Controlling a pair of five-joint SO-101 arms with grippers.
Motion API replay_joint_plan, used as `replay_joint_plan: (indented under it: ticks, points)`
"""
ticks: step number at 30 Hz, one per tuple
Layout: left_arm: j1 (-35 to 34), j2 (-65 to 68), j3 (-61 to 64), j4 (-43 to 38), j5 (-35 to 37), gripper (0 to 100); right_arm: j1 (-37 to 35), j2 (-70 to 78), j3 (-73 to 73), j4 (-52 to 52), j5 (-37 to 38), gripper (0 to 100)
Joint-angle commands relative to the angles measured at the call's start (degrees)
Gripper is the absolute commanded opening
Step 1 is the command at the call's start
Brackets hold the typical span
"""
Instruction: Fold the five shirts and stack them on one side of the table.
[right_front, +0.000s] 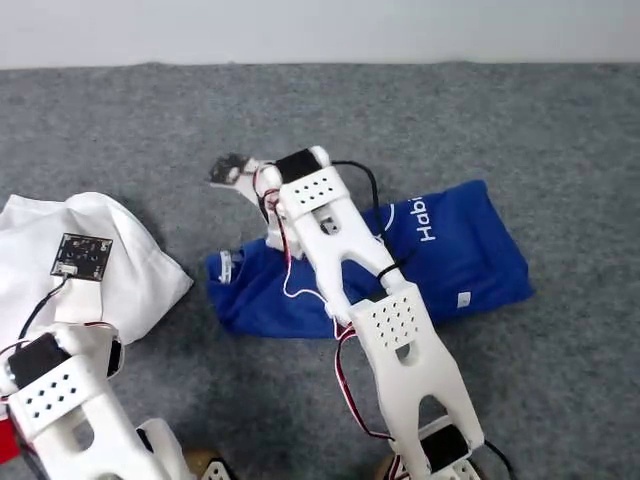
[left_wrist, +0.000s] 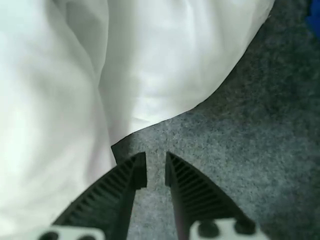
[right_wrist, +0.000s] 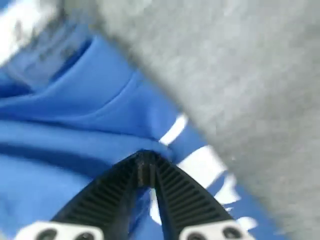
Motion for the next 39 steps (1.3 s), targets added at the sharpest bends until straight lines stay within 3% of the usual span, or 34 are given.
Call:
replay_joint_plan:
  ticks: [1, 11, 16, 26, 39]
  points:
    - [0.0, -0.97, -0.48, 0.09, -0.09, 7, -3.38, -0.04, -6.51, -1.54, 2.9, 0.9]
    - [-0.09, -0.97, -0.66, 0.18, -0.09, 7, -4.53, 1.8, -10.81, 11.12, 2.9, 0.9]
    - [0.0, -0.97, -0.66, 0.18, -0.09, 7, -1.63, 1.63, -8.88, 11.12, 2.9, 1.1]
    - [0.0, -0.97, -0.75, 0.09, -0.09, 7, 3.74, -8.92, 11.52, 10.95, 2.9, 1.1]
    - [0.0, -0.97, -0.75, 0.18, -0.09, 7, 3.74, -7.78, 5.89, 7.34, 2.99, 0.9]
